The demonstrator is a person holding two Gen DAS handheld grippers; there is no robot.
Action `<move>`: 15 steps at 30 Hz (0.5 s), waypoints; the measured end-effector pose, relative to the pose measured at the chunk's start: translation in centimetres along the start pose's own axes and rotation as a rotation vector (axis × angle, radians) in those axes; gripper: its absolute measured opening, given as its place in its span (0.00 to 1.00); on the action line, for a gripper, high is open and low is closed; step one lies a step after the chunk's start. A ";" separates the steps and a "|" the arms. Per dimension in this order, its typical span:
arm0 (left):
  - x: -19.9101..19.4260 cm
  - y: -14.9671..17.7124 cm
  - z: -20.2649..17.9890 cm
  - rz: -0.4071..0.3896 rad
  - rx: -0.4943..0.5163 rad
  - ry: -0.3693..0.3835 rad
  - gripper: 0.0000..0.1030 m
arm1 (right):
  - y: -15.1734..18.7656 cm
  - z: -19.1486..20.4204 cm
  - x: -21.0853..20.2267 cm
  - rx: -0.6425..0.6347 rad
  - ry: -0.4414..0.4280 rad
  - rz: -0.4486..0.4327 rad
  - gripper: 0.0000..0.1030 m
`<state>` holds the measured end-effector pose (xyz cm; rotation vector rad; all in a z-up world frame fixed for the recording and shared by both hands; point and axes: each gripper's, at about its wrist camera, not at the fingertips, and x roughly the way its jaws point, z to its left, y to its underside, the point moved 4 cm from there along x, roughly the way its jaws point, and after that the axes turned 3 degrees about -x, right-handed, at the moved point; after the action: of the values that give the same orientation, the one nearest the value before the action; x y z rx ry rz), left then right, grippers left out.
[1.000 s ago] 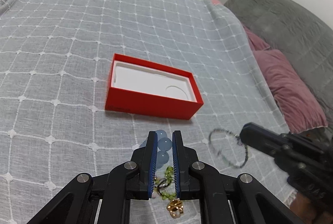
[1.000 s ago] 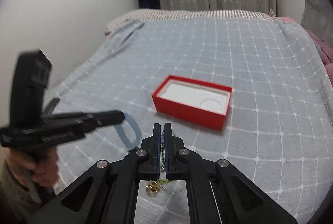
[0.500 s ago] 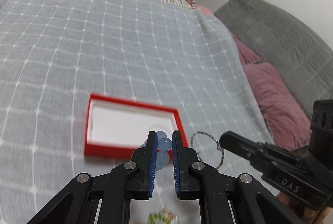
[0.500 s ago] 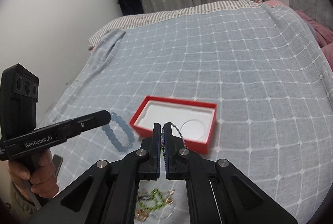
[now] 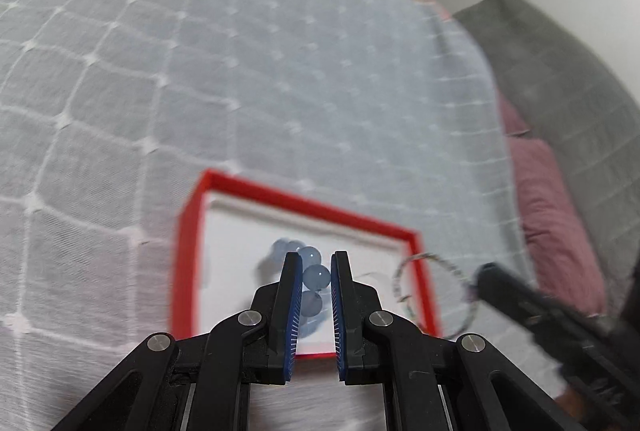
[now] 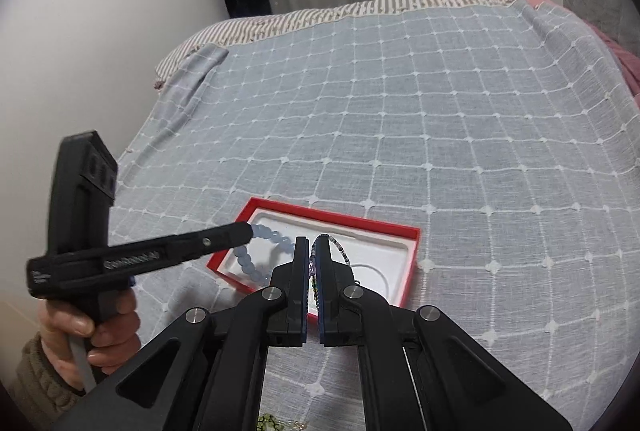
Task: Organize jewelry
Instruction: 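Carry the blue bracelet with the left tool while the right tool carries the thin bracelet into the red box, then open the left tool over the box while the right tool opens, releasing both bracelets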
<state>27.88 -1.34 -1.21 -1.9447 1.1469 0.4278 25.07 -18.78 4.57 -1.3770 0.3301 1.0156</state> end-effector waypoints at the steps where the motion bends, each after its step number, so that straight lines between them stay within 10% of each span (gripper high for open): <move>1: 0.1 0.1 0.2 0.003 0.001 -0.010 0.09 | 0.0 0.0 0.2 0.005 -0.011 0.000 0.03; 15: -0.9 0.7 -0.2 -0.018 0.129 -0.162 0.20 | 1.5 -3.4 2.3 0.045 0.121 0.053 0.08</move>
<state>26.78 -1.19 -0.85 -1.7738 1.0264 0.4811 26.48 -21.16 1.12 -1.3979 0.4791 0.9643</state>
